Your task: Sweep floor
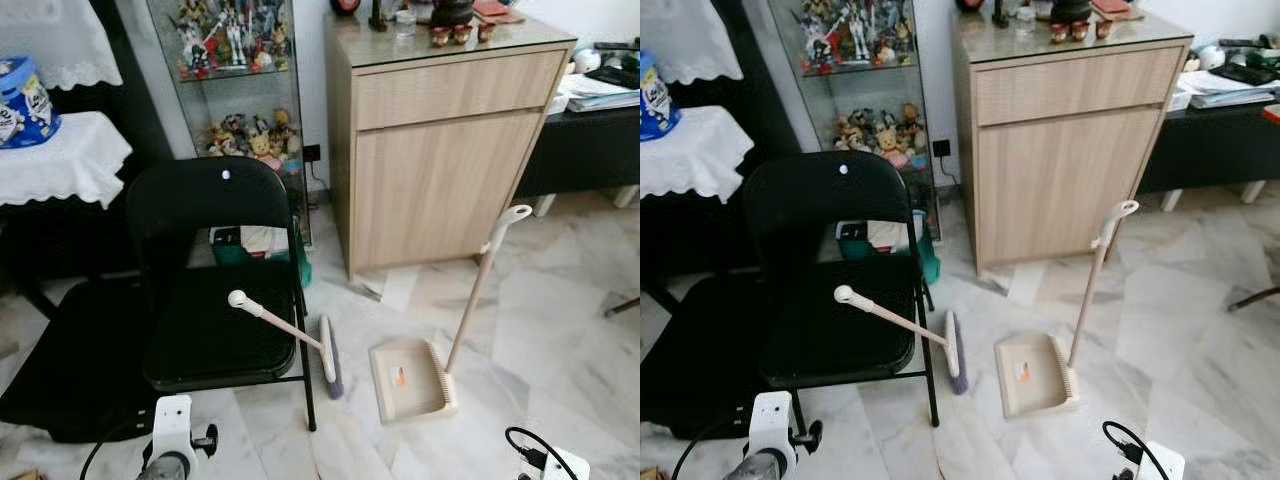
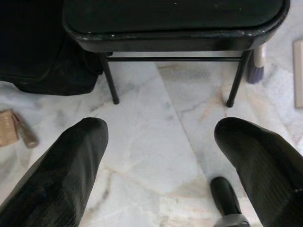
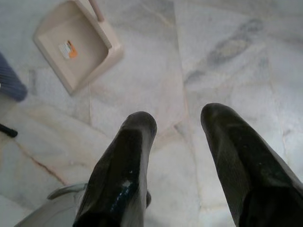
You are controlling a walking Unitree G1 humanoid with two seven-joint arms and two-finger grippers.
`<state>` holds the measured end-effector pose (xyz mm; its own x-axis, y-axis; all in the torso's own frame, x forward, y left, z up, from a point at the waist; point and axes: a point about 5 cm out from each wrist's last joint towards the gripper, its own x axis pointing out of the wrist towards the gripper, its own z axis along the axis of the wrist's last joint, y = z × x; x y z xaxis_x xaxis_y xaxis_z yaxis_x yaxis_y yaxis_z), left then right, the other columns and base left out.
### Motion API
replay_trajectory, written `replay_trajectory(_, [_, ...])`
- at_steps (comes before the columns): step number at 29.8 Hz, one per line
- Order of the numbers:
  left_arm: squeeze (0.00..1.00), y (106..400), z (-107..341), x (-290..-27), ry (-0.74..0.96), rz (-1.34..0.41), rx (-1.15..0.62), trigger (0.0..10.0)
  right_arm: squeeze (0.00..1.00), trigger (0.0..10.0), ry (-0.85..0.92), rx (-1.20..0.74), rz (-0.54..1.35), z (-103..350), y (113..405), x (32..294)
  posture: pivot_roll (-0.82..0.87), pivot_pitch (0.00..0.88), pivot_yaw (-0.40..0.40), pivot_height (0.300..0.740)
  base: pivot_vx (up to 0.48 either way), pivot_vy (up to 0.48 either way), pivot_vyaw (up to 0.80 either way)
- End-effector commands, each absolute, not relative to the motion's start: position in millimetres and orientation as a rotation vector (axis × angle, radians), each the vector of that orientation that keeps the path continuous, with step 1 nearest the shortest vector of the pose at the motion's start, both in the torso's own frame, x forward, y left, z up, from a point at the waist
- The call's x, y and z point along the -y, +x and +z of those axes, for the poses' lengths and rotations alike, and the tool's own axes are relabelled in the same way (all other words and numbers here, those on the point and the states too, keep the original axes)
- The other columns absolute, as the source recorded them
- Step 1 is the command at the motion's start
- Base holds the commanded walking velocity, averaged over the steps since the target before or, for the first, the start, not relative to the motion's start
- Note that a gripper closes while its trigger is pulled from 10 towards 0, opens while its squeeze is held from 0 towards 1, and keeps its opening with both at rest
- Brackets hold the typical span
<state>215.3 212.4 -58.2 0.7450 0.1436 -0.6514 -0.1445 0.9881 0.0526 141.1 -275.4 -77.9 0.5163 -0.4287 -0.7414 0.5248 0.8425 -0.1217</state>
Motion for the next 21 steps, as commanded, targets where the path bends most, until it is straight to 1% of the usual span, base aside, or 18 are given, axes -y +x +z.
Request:
replay_trajectory(1, [0.0, 210, -61, -214, 0.018, 0.158, -0.736, 10.0, 0.0, 10.0, 0.121, -0.833, -0.574, -76, 142, 276, -0.26, 0.0, 0.132, 0.74, 0.0, 0.0, 0.0])
replay_trajectory(7, [0.0, 211, -61, -212, 0.02, 0.148, -0.735, 10.0, 0.0, 10.0, 0.115, -0.833, -0.576, -76, 141, 280, -0.26, 0.0, 0.135, 0.74, 0.0, 0.0, 0.0])
replay_trajectory(8, [0.0, 213, -60, -212, 0.022, 0.148, -0.734, 10.0, 0.0, 10.0, 0.108, -0.829, -0.573, -74, 144, 281, -0.26, 0.0, 0.114, 0.74, 0.0, 0.0, 0.0])
replay_trajectory(15, [0.0, 215, -59, -212, 0.023, 0.165, -0.725, 10.0, 0.0, 10.0, 0.092, -0.816, -0.567, -69, 151, 287, -0.24, 0.0, 0.069, 0.74, 0.0, 0.0, 0.0])
replay_trajectory(17, [0.0, 215, -59, -213, 0.01, 0.188, -0.719, 10.0, 0.0, 10.0, 0.074, -0.815, -0.548, -67, 155, 289, -0.21, 0.0, 0.04, 0.74, 0.0, 0.0, 0.0])
replay_trajectory(21, [0.0, 215, -59, -210, -0.005, 0.203, -0.712, 10.0, 0.0, 10.0, 0.055, -0.809, -0.524, -63, 164, 291, -0.19, 0.0, 0.013, 0.74, 0.0, 0.0, 0.0])
